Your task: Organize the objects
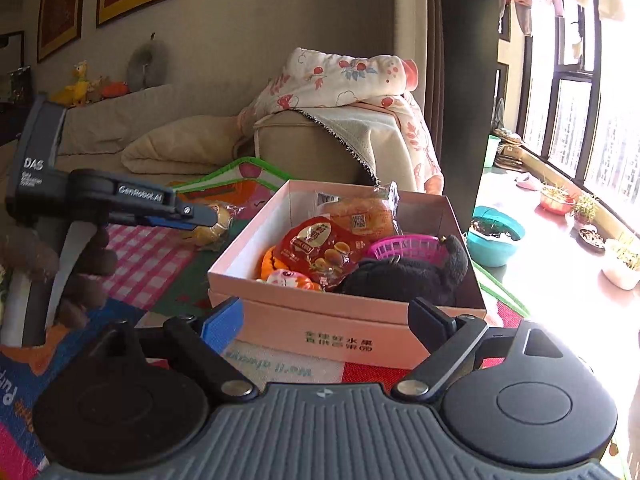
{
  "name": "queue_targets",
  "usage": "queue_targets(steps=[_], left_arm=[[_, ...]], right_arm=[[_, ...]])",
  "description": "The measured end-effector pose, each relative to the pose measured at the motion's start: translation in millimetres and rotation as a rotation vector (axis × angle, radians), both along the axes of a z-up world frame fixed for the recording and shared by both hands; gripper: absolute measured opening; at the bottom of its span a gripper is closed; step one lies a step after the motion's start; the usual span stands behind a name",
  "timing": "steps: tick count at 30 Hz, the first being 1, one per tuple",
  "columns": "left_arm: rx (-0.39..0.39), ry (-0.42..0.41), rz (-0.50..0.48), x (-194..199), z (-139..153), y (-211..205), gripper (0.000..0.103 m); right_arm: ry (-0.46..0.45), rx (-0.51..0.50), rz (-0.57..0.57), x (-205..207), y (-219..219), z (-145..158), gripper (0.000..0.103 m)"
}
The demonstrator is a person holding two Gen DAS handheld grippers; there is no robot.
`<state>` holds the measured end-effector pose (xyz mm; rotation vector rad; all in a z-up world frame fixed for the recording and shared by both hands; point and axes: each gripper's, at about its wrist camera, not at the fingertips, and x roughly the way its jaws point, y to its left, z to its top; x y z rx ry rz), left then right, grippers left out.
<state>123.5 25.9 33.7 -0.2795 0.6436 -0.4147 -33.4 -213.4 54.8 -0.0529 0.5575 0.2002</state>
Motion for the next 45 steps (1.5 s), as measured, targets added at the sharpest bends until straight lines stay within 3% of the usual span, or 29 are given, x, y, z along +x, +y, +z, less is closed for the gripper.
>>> queue_targets(steps=[4, 7, 11, 15, 20, 26, 32, 35, 39, 42, 45], left_arm=[[0.007, 0.079, 0.016, 32.8, -12.5, -17.8, 0.037], [0.061, 0.103, 0.040, 46.1, -20.7, -28.5, 0.038], [0.041, 0.110, 0.048, 54.4, -25.8, -31.1, 0.035], [0.005, 0.141, 0.059, 56.5, -29.1, -26.8, 0.034], [0.045, 0.105, 0.007, 21.4, -23.8, -23.9, 0.033], [0.052, 0.062, -0.045, -63.2, -24.6, 13.6, 0.033], [0.072, 0.019, 0.065, -111.7, -24.6, 67.7, 0.034], [0.018, 0.024, 0.145, -109.3, -29.1, 94.8, 0.034], [-0.044, 0.010, 0.169, -108.0, -35.9, 110.0, 0.034], [-0.042, -0.006, 0.168, -113.3, -35.7, 110.4, 0.034], [-0.053, -0.008, 0.166, -113.9, -36.2, 111.0, 0.034]], right_arm=[[0.026, -0.008, 0.010, -11.6, 2.2, -21.8, 0.094], [0.062, 0.023, 0.001, -7.1, -1.4, -32.3, 0.095], [0.066, 0.078, -0.002, -4.3, -9.4, -32.0, 0.103], [0.078, 0.081, 0.001, -2.6, -8.5, -33.1, 0.103], [0.091, 0.080, -0.024, -0.8, -9.0, -33.7, 0.103], [0.118, 0.020, -0.041, 3.7, -0.3, -36.1, 0.103], [0.107, -0.039, 0.033, 0.4, 32.6, -23.2, 0.103], [0.054, -0.065, 0.121, 3.6, 65.7, -0.2, 0.103], [0.055, -0.066, 0.212, 36.7, 112.5, 31.5, 0.103], [0.138, -0.037, 0.230, 83.9, 140.0, 41.9, 0.103], [0.235, -0.018, 0.178, 143.3, 164.2, 34.8, 0.103]])
